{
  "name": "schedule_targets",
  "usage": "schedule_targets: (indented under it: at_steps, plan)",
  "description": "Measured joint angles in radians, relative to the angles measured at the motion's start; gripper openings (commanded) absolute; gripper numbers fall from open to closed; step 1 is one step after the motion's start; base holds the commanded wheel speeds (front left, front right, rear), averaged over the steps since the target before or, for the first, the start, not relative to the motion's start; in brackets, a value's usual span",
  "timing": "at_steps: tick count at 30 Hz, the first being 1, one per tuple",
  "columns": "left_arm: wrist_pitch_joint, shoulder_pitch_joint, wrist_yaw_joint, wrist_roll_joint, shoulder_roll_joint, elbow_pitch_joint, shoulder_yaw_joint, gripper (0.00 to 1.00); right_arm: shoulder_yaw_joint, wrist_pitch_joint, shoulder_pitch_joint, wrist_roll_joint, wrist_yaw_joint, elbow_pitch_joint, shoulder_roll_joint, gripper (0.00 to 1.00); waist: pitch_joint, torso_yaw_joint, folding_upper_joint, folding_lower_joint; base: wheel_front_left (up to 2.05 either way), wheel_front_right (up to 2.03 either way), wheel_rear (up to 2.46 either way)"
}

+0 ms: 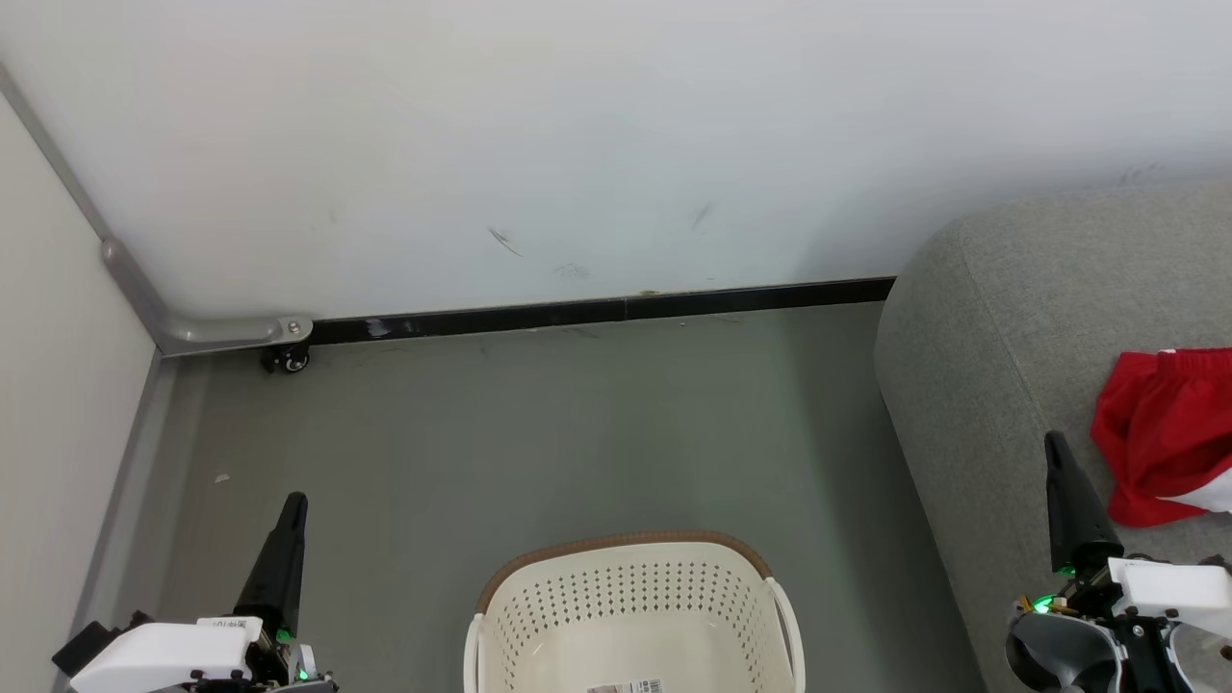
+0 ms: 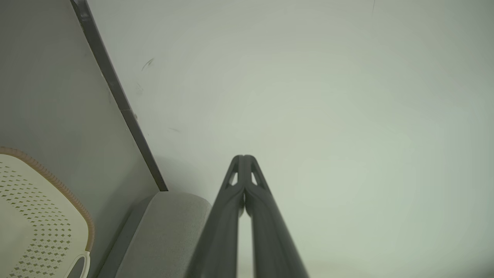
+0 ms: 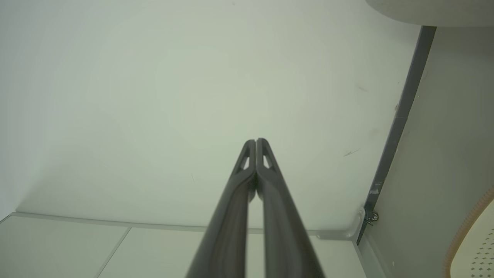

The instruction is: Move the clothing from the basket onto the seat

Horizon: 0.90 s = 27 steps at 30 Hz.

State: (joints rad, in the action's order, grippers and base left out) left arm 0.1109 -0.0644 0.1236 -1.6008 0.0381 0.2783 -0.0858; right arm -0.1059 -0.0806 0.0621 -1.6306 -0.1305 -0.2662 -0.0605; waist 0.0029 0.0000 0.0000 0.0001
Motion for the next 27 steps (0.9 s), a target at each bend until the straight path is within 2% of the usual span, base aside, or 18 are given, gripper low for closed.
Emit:
schedule_targets:
  at_steps: [27]
  plan:
    - [0.0, 0.0, 0.0, 0.0, 0.0, -0.001, 0.0, 0.0, -0.002, 0.0, 0.0, 0.0, 0.0, 0.0, 0.0, 0.0, 0.0, 0.0, 0.0, 0.0, 0.0, 0.0, 0.0]
